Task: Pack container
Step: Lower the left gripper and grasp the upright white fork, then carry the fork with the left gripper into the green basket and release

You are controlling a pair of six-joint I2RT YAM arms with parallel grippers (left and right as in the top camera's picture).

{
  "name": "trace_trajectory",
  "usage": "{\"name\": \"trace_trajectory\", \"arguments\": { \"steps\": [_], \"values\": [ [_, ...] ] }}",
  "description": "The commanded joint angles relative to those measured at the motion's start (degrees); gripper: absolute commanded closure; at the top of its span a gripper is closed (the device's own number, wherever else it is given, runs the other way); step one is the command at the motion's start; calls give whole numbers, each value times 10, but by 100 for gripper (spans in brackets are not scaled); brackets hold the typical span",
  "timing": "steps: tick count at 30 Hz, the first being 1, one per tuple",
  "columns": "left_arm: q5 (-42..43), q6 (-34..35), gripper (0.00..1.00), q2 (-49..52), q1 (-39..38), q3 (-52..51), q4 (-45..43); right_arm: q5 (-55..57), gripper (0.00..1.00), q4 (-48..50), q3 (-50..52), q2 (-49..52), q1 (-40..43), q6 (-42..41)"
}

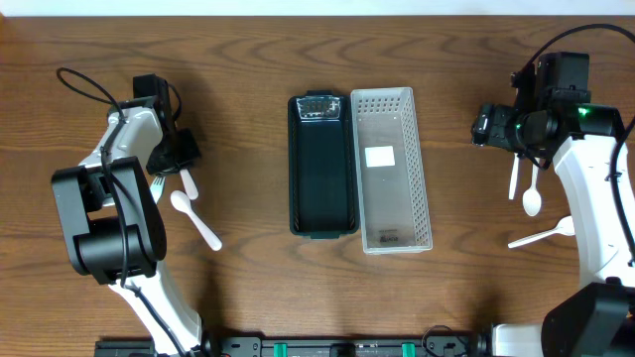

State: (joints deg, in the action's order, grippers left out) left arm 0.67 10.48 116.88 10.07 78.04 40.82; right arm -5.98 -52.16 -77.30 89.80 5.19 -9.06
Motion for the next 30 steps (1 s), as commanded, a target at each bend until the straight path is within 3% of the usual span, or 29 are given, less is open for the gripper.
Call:
{"name": "trace_trajectory", "arguments": {
  "steps": [1, 8, 13, 17, 22, 30],
  "values": [
    [-13, -2, 91, -10, -2, 14, 18, -3, 14, -1, -3, 3, 0, -5],
    [-11, -2, 92, -82, -61, 104, 102, -3, 14, 3, -3, 3, 0, -5],
    [-11, 6, 92, -141, -158, 174, 157, -3, 14, 7, -3, 3, 0, -5],
    [-11, 50, 91, -165, -247, 186, 155, -3, 13, 8, -3, 3, 0, -5],
    [-11, 100, 91, -142, -336, 186, 146, -3, 12, 7, -3, 3, 0, -5],
    [-11, 103, 91, -37, -412, 185, 117, -3, 12, 6, -3, 3, 0, -5]
  ]
}}
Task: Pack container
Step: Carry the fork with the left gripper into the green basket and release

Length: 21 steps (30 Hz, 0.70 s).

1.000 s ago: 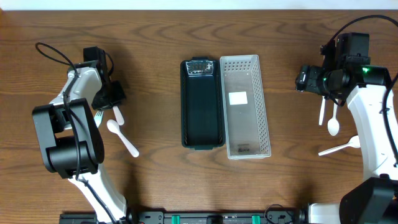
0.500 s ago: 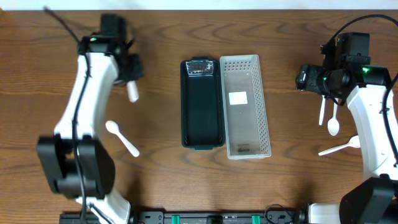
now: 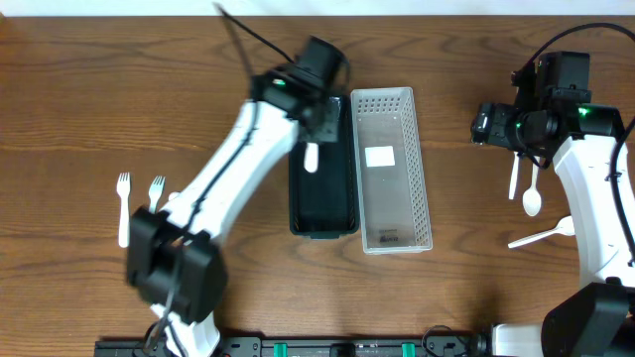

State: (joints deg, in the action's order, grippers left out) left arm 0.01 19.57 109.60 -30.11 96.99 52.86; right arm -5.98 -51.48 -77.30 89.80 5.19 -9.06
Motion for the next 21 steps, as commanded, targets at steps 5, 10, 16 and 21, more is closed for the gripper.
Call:
{"name": "trace_trajectory", "arguments": {
  "steps": [5, 10, 16, 21],
  "values": [
    [16, 38, 91, 108, -12, -4, -5, -3, 11, -8, -3, 3, 0, -5],
    [21, 31, 84, 134, -3, -4, -5, -3, 11, -15, -3, 3, 0, -5],
    [-33, -56, 42, 81, 1, -2, -13, -3, 11, -15, -3, 3, 0, -5],
    [-53, -116, 29, -26, 9, 0, -2, -2, 11, -14, -3, 3, 0, -1]
  ]
}}
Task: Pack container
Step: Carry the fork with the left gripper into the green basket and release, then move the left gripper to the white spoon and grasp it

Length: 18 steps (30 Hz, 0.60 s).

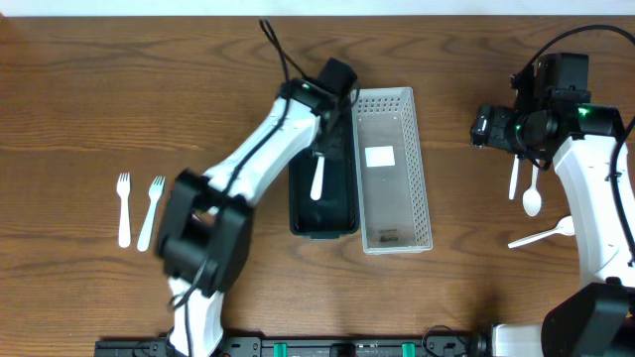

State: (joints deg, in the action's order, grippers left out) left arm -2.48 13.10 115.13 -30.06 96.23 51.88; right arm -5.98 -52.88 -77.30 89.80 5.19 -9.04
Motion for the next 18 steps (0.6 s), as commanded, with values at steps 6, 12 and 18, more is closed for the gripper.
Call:
{"name": "trace_trajectory", "arguments": {
  "steps": [6, 12, 18],
  "values": [
    [-70, 79, 20, -202, 95, 6, 108, 2, 8, -1, -3, 3, 0, 4],
    [-72, 176, 13, -243, 236, -59, 160, 2, 6, -1, -3, 3, 0, 5],
    [-4, 178, 5, -245, 343, -203, 58, 2, 6, -1, -3, 3, 0, 5]
  ]
}}
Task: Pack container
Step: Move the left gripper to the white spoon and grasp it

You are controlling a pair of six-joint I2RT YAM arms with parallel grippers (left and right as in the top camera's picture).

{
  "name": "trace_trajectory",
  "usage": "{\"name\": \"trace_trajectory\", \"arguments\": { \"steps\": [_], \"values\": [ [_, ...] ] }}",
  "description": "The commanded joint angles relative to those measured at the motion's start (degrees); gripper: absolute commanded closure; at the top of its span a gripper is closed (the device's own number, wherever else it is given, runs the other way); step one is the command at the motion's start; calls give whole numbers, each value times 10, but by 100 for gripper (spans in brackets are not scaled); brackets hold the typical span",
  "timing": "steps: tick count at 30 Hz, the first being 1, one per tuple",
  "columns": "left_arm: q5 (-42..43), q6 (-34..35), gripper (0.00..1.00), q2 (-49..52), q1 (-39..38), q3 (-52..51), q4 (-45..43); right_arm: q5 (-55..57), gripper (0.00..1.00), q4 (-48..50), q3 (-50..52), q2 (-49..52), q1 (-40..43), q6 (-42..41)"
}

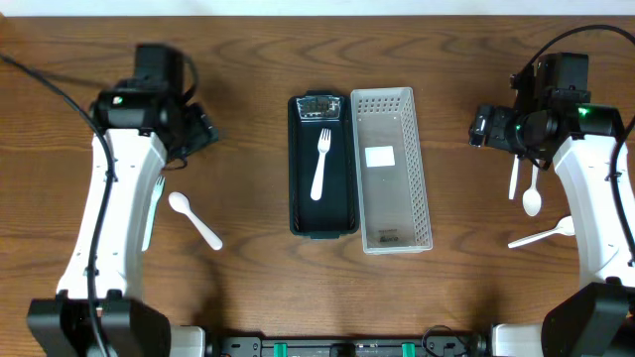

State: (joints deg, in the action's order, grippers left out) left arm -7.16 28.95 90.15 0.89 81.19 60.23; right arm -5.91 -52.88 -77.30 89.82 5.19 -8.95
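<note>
A black oblong container (301,188) stands at the table's middle, and one white plastic fork (319,164) lies lengthwise inside it. A white perforated basket (393,169) stands against its right side. My left gripper (196,132) hangs over the table at the far left, well away from the container, with nothing visibly in it. Just below it are a white spoon (194,219) and a fork (156,203) half hidden by the arm. My right gripper (480,129) hovers at the right, beside more white utensils (532,195).
Another white utensil (541,236) lies at the right near the right arm. A white label lies in the basket (380,156). Cables trail from both arms near the table's far corners.
My left arm was stretched over the black container with a white utensil under its gripper. It is now back at the far left, and the fork lies free in the container. The right arm has not moved.
My left gripper was first at the left among the utensils with a white one at its fingers. Then it was over the container's far end with that utensil, then lower over the container. Now the fork lies inside and the arm is back at the left.
</note>
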Motion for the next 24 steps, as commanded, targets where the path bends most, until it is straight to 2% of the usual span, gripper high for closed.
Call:
{"name": "trace_trajectory", "arguments": {
  "steps": [1, 8, 16, 24],
  "values": [
    [65, 16, 5, 5, 49, -81, -50, 1, 5, -1, -3, 3, 0, 5],
    [126, 17, 5, 5, 117, -195, -142, 1, 5, 0, -3, 3, 0, 9],
    [128, 16, 5, 18, 120, -239, -207, 1, 5, -1, -3, 3, 0, 9],
    [128, 16, 5, 77, 120, -247, -236, 1, 6, -1, -3, 3, 0, 9]
  ]
}}
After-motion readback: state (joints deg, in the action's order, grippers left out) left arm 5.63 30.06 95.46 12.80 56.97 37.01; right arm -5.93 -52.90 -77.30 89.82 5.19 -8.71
